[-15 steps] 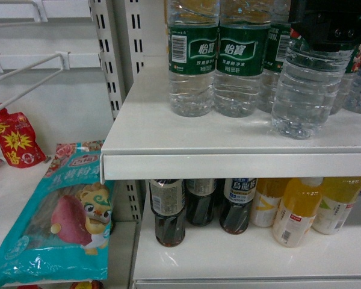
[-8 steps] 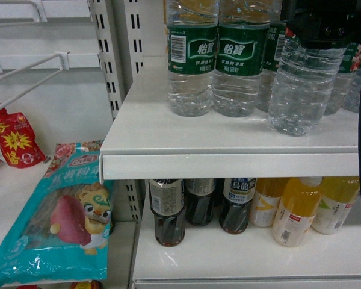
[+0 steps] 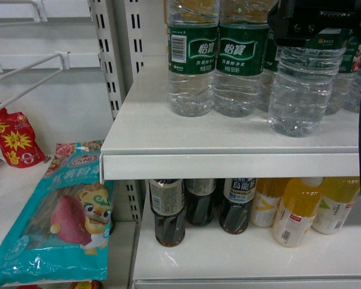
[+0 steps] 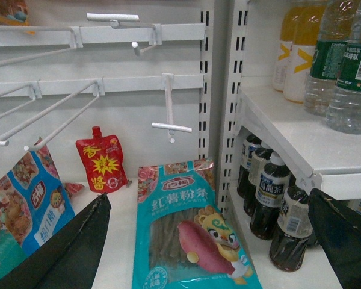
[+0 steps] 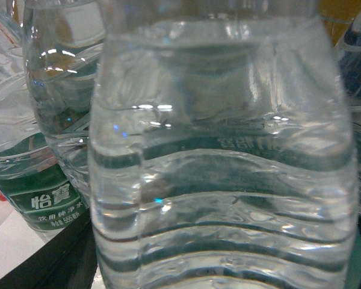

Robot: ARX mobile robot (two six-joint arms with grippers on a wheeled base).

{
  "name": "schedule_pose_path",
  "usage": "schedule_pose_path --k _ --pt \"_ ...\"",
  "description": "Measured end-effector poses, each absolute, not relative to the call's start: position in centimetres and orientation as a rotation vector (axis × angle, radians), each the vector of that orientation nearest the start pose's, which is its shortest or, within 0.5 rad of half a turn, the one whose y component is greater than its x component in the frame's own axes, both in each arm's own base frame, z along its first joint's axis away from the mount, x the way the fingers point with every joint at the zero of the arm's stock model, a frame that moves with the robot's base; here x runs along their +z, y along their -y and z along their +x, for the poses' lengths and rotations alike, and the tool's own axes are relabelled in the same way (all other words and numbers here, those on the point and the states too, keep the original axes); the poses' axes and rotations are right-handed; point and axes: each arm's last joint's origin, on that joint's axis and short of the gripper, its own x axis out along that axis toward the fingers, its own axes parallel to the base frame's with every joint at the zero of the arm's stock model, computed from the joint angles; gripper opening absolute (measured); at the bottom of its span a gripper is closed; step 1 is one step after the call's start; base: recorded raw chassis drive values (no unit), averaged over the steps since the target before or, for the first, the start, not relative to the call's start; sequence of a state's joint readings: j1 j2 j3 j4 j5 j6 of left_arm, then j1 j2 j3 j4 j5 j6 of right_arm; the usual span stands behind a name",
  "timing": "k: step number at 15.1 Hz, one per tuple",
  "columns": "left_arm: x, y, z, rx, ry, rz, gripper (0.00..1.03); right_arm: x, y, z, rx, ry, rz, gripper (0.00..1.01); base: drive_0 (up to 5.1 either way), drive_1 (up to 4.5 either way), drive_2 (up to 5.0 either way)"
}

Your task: Move water from second to third shelf

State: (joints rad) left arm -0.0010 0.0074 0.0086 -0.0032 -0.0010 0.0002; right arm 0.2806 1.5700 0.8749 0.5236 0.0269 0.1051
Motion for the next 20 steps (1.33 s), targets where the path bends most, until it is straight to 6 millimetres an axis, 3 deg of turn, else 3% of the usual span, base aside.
schedule_pose_path --k 6,11,17,20 --pt "16.6 0.0 9.8 0.0 -0.002 0.0 0.98 25.0 -8.8 31.1 0.205 -0.21 0.064 0.98 0.0 0.0 0.0" --pt "16.6 0.0 9.8 0.0 -0.002 0.0 0.98 24.9 -8.6 28.9 0.282 -0.259 0.065 0.98 0.0 0.0 0.0" --pt "16.6 0.0 9.8 0.0 -0.002 0.0 0.98 24.7 -8.0 27.7 0.286 -0.277 0.065 0.98 0.0 0.0 0.0" --pt "16.6 0.0 9.8 0.0 -0.002 0.0 0.98 24.9 -7.6 25.9 0.293 -0.256 0.068 0.98 0.0 0.0 0.0"
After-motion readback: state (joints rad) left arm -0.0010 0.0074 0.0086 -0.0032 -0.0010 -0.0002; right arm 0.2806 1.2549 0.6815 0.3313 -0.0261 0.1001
